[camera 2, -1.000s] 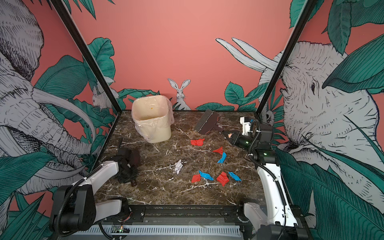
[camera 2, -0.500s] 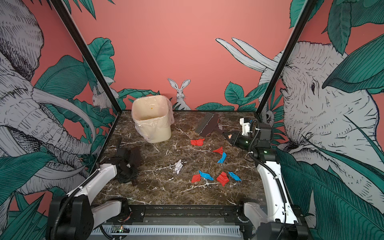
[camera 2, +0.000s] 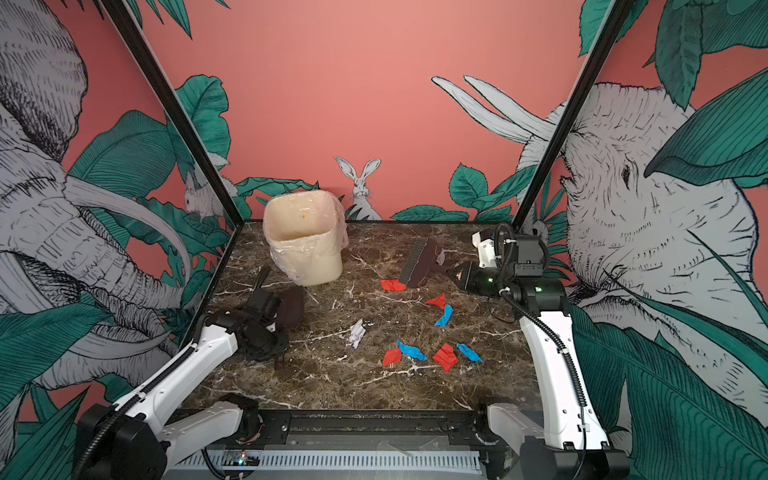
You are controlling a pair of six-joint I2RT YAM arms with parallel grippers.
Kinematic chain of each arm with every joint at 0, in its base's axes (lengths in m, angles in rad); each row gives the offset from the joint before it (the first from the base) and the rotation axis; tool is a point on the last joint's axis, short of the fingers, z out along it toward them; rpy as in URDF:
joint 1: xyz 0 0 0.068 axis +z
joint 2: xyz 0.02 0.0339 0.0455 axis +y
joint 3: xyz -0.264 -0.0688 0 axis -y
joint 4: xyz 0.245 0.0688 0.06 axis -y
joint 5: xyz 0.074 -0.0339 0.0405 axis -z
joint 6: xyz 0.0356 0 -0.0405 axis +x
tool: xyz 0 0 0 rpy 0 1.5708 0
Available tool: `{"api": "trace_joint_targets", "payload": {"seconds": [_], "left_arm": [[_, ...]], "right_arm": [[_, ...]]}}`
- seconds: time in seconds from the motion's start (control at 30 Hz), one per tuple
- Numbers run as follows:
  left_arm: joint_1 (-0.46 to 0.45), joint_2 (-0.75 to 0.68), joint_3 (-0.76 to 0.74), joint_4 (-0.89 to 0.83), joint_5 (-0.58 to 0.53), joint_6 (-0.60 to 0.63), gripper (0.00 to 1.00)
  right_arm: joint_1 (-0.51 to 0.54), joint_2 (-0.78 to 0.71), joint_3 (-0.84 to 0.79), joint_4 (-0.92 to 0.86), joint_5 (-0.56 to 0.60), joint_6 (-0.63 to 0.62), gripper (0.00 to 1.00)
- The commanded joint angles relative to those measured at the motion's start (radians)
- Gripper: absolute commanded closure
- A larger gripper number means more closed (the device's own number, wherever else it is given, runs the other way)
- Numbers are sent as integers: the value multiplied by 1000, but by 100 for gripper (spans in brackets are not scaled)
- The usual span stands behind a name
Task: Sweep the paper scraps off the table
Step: 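Swing the dustpan toward the scraps with the left gripper while the right lowers the brush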
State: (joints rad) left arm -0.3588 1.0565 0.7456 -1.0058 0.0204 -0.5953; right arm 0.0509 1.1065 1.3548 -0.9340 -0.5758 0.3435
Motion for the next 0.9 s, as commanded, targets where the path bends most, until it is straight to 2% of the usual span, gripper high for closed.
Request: {"api": "trace_joint_targets", "payload": {"seconds": [0.0,0.13,0.4,0.6,0.87], "left_arm": [[-43,-36,35,-128,-18,-2,100],[-111,-43,51,-179,-6,16,100],[-335,11,125,-271,-17,6,100],[-523,69,192,-361,-63,-7,100],[-797,215,280,-375,-68,22,100]], "right_arm": [[31,19,74,-92,83,-76,100],[70,49,128,-147,125,-97,100],[177,103,227,-262,223,-132,100],[259,140,270,-332,274,-153,100],[323,193,368,-518,402,-209,100]]}}
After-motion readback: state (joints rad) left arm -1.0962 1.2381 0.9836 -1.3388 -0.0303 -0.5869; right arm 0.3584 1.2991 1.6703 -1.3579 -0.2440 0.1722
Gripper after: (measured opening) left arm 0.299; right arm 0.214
